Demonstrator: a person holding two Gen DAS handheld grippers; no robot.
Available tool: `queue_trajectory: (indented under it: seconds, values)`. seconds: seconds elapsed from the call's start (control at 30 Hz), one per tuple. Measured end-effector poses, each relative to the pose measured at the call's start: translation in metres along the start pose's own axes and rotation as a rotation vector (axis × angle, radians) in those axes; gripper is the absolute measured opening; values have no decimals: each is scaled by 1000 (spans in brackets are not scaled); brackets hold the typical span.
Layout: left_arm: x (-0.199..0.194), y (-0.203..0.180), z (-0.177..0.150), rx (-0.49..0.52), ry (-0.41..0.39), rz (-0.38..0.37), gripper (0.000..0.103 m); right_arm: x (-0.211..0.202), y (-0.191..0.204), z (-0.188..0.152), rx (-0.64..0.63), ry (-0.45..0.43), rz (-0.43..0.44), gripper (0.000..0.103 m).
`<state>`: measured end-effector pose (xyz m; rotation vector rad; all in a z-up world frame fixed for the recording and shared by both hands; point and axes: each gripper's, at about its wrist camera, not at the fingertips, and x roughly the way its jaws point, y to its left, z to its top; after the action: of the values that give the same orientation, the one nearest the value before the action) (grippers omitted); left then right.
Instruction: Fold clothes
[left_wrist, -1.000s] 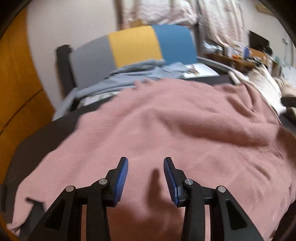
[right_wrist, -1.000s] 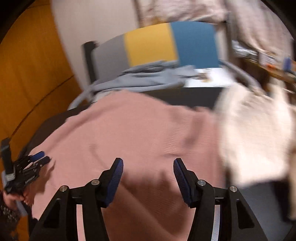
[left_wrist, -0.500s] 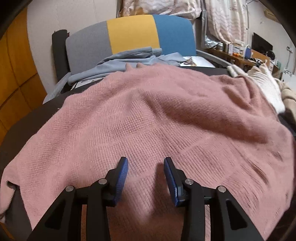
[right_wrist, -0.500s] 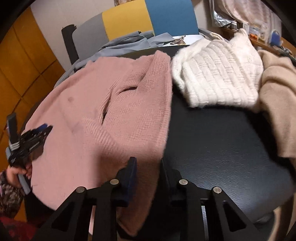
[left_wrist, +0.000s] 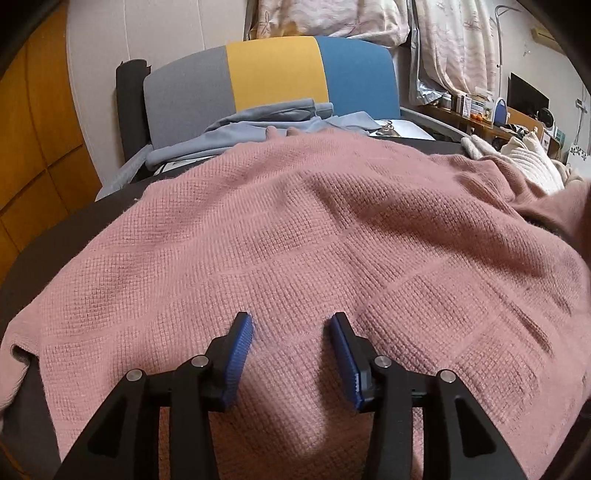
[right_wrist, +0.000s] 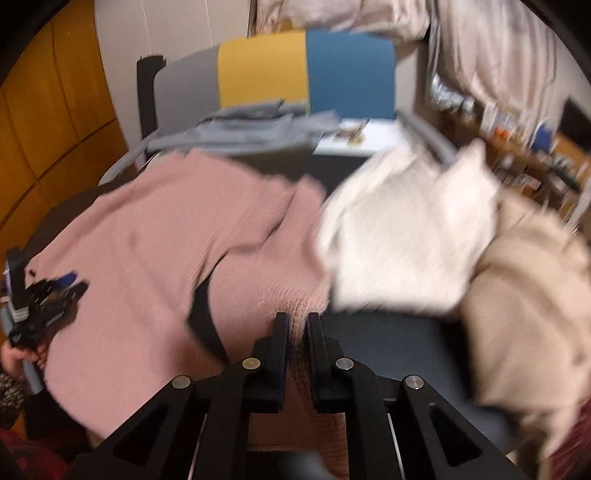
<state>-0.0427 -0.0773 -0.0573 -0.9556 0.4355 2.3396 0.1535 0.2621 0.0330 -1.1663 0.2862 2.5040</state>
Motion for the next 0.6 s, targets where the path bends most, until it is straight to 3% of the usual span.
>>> queue_trajectory:
  seconds: [0.43, 0.6]
  values:
    - [-3, 3, -3, -11, -6, -11, 46, -58, -76, 117, -84, -186, -297, 10]
    - [-3, 4, -3, -6, -8, -7, 47, -54, -110, 156, -53, -208, -396, 10]
